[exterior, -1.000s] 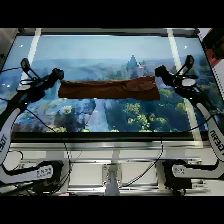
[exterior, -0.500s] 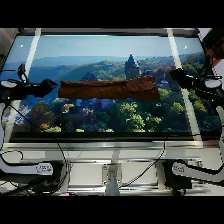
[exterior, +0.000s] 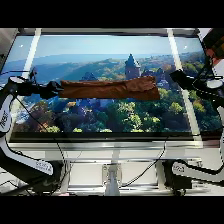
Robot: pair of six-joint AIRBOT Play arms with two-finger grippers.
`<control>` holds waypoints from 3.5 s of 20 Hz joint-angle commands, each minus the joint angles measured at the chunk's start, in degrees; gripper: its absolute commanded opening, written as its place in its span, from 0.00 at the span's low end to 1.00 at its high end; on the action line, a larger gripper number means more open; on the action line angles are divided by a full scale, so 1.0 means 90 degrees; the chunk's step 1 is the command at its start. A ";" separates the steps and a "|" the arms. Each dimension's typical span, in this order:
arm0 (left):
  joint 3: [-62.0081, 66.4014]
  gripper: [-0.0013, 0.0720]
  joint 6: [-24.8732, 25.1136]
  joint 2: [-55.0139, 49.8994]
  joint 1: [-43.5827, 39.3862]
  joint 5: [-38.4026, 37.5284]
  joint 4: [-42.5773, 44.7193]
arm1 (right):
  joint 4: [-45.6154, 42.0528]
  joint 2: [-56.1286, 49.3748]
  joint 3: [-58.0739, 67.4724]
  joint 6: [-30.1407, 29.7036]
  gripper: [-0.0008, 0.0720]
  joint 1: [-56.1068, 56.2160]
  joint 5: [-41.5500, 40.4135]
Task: Fold the clothes and pants, and hang the long-sleeved shirts on hangers.
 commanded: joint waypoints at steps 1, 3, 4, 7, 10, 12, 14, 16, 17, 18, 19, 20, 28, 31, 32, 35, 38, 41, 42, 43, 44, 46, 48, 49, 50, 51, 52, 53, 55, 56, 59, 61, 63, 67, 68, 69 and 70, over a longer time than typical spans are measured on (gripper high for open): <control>0.0044 0.98 0.0172 -0.0342 -0.0189 0.0121 -0.0080 | -0.0002 0.0007 0.0002 0.0002 0.86 -0.0005 0.0223; 0.0044 0.98 0.0512 -0.0440 -0.0384 0.0231 -0.0333 | 0.0005 0.0007 0.0002 0.0002 0.86 -0.0005 0.0355; 0.0044 0.97 0.0619 -0.0447 -0.0481 0.0413 -0.0520 | 0.0005 0.0007 0.0002 0.0000 0.86 -0.0005 0.0444; 0.0044 0.58 0.0719 -0.0444 -0.0753 0.1003 -0.1064 | 0.0002 0.0007 0.0002 -0.0002 0.86 0.0090 0.0726; 0.0044 0.04 0.0729 -0.0408 -0.0821 0.1054 -0.1603 | 0.0007 0.0007 0.0005 -0.0002 0.85 0.0393 0.0719; 0.0044 0.04 0.0736 -0.0206 -0.0818 0.1047 -0.1637 | 0.0002 0.0005 0.0024 -0.0007 0.44 0.0733 0.0648; 0.0046 0.04 0.0848 0.0182 -0.0816 0.1049 -0.1644 | 0.0000 0.0000 0.0153 -0.0012 0.04 0.1183 0.0369; 0.0044 0.05 0.0845 0.0685 -0.0816 0.0869 -0.1634 | -0.0002 -0.0015 0.0410 0.0000 0.03 0.1707 -0.0109; 0.0044 0.04 0.0843 0.0916 -0.0835 0.0699 -0.1639 | -0.0010 -0.0046 0.0571 0.0000 0.03 0.1987 -0.0384; 0.0044 0.05 0.0840 0.1120 -0.0860 0.0510 -0.1639 | -0.0022 -0.0141 0.0784 0.0017 0.03 0.2295 -0.0641; 0.0044 0.05 0.0821 0.1314 -0.0908 0.0270 -0.1642 | -0.0029 -0.0294 0.1018 0.0087 0.03 0.2562 -0.0780; 0.0044 0.05 0.0811 0.1474 -0.0971 0.0075 -0.1642 | -0.0068 -0.0537 0.1311 0.0284 0.03 0.2817 -0.0801; 0.0044 0.05 0.0410 0.2465 -0.1455 -0.0126 -0.2008 | -0.0520 -0.3189 0.3434 0.1583 0.03 0.4269 0.0775; 0.0044 0.05 0.0410 0.2567 -0.1596 -0.0126 -0.2047 | -0.0889 -0.3665 0.3684 0.1916 0.03 0.4694 0.0916; 0.0044 0.05 0.0410 0.2557 -0.1683 -0.0126 -0.2045 | -0.0913 -0.3750 0.3694 0.1916 0.03 0.4809 0.0911; 0.0044 0.05 0.0442 0.2545 -0.1996 0.0024 -0.2042 | -0.0908 -0.3976 0.3706 0.2038 0.03 0.5146 0.0828; 0.0041 0.05 0.0440 0.2545 -0.2307 0.0542 -0.2040 | -0.0852 -0.4048 0.3704 0.2035 0.03 0.5455 0.0505; 0.0041 0.05 0.0437 0.2545 -0.2577 0.1042 -0.2040 | -0.0814 -0.4044 0.3750 0.2035 0.03 0.5676 -0.0012; 0.0041 0.05 0.0437 0.2545 -0.2652 0.1158 -0.2042 | -0.0828 -0.4044 0.3747 0.2035 0.03 0.5673 -0.0012; 0.0041 0.05 0.0437 0.2543 -0.2730 0.1246 -0.2038 | -0.0918 -0.4041 0.3747 0.2035 0.03 0.5600 0.0075; 0.0041 0.05 0.0435 0.2540 -0.2798 0.1290 -0.2040 | -0.1008 -0.4022 0.3747 0.2035 0.03 0.5486 0.0236; 0.0041 0.05 0.0435 0.2475 -0.2982 0.1297 -0.2040 | -0.1013 -0.3886 0.3747 0.2057 0.03 0.5090 0.0680; 0.0039 0.05 0.0435 0.2297 -0.3262 0.1345 -0.2042 | -0.1039 -0.3636 0.3747 0.2110 0.03 0.4617 0.1049; 0.0039 0.05 0.0435 0.2166 -0.3453 0.1508 -0.2045 | -0.1078 -0.3466 0.3747 0.2249 0.03 0.4325 0.1229; 0.0041 0.05 0.0435 0.2038 -0.3660 0.1773 -0.2057 | -0.1122 -0.3264 0.3747 0.2256 0.03 0.4012 0.1406; 0.0041 0.05 0.0435 0.1906 -0.3883 0.2091 -0.2174 | -0.1217 -0.3048 0.3747 0.2254 0.03 0.3735 0.1569; 0.0041 0.05 0.0442 0.1780 -0.4153 0.2521 -0.2458 | -0.1365 -0.2812 0.3747 0.2246 0.03 0.3461 0.1722; 0.0041 0.05 0.0515 0.1688 -0.4420 0.2985 -0.2776 | -0.1574 -0.2543 0.3747 0.2244 0.03 0.3181 0.1846; 0.0044 0.05 0.1171 0.1559 -0.5042 0.3937 -0.3398 | -0.1982 -0.2033 0.3747 0.2244 0.03 0.2671 0.2008; 0.0044 0.05 0.1372 0.1511 -0.5345 0.4342 -0.3504 | -0.2161 -0.1795 0.3747 0.2244 0.03 0.2426 0.2074; 0.0044 0.05 0.1418 0.1251 -0.6183 0.5629 -0.3495 | -0.2460 -0.1285 0.3747 0.2244 0.03 0.1831 0.2261; 0.0056 0.05 0.1409 0.1013 -0.6596 0.6069 -0.3502 | -0.2499 -0.1124 0.3747 0.2244 0.03 0.1547 0.2497; 0.0211 0.05 0.1188 0.0709 -0.6900 0.6120 -0.3502 | -0.2511 -0.1110 0.3745 0.2242 0.03 0.1384 0.2725; 0.0964 0.05 0.1149 -0.0121 -0.7232 0.6142 -0.3500 | -0.2671 -0.1117 0.3728 0.2244 0.03 0.1343 0.2875; 0.1107 0.06 0.1139 -0.0304 -0.7242 0.6127 -0.3504 | -0.2674 -0.1117 0.3728 0.2244 0.03 0.1343 0.2875; 0.1188 0.22 0.1001 -0.0425 -0.7244 0.6047 -0.3502 | -0.2686 -0.1117 0.3728 0.2242 0.03 0.1343 0.2873; 0.1192 0.58 0.0804 -0.0464 -0.7244 0.5952 -0.3502 | -0.2715 -0.1117 0.3728 0.2220 0.04 0.1343 0.2861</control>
